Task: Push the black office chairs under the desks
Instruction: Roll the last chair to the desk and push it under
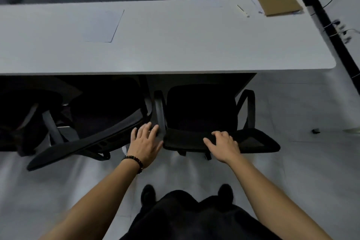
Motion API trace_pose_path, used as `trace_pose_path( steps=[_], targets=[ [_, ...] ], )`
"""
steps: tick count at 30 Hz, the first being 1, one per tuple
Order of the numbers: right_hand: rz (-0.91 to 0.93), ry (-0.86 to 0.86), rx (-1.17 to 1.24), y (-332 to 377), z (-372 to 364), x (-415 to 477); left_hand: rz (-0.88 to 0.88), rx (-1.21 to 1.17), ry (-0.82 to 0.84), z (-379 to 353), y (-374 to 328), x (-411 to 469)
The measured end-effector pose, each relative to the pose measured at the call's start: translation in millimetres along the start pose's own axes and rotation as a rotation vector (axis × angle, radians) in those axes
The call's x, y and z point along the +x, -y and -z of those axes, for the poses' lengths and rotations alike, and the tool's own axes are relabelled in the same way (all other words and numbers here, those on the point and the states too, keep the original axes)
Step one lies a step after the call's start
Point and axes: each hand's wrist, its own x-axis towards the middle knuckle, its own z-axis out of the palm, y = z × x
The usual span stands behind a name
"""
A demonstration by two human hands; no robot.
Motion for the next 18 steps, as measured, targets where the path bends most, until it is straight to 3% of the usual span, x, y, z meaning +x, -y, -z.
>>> trace_pose_path(
  steps=[4, 10, 14, 18],
  targets=[
    [0.060, 0.026, 0.169, 103.7, -29.4, 5.8, 0.100, 0.030, -0.101, 15.6, 104.8, -6.2],
    [0.305, 0.028, 0.167, 252.0, -70.4, 9.2, 0.250, -0.057, 0.354, 1.1, 239.2, -19.9],
    [0.348, 0.130, -0.072, 293.0, -95.8, 15.3, 0.187, -0.046, 0.338, -1.9, 269.4, -33.2],
    [0.345, 0.246, -0.040, 312.6, -124.6, 4.4, 0.242, 0.026, 0.401, 0.5, 311.6, -54.2]
  ],
)
